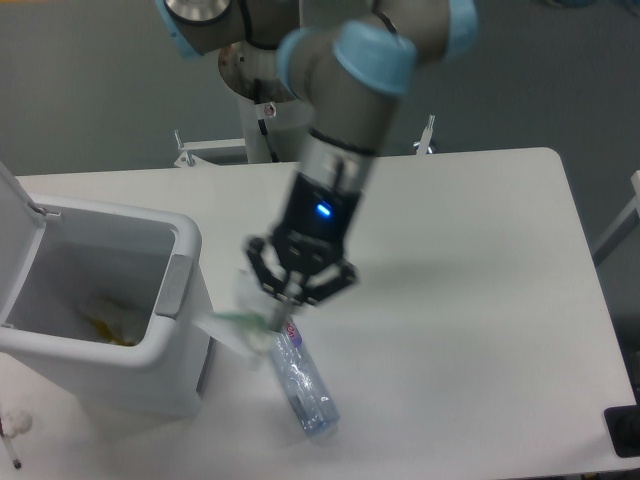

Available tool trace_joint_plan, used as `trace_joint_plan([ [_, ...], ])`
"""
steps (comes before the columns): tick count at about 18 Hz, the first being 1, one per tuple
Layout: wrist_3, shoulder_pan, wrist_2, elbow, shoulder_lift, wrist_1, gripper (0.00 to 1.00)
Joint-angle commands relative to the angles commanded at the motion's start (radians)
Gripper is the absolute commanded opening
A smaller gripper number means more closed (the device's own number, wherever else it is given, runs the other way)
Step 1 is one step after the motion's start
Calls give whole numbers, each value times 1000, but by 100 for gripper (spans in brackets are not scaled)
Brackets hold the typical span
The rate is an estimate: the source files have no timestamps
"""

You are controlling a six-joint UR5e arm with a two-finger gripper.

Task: Place the trash in the trash can
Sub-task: 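Carry the paper packet over the white bin and release it, then move the gripper back and lower it onto the clear water bottle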

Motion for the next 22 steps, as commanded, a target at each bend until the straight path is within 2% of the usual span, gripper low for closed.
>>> trace_joint_plan([
  [3, -2, -58, 0, 0, 23, 0, 2],
  [4, -2, -66, 0, 0, 32, 0, 7],
  [5, 3, -72, -2, -2, 32, 0, 42],
  [7, 2, -94, 0, -2, 31, 0, 82],
  [9, -2, -98, 0, -3, 31, 0, 100],
  [14, -5, -112, 12, -3, 25, -5, 100],
  [16, -58, -92, 14, 3, 8, -3, 100],
  [18, -121, 15, 15, 15, -43, -3, 100],
  [22, -155, 133, 21, 81, -210, -8, 100],
])
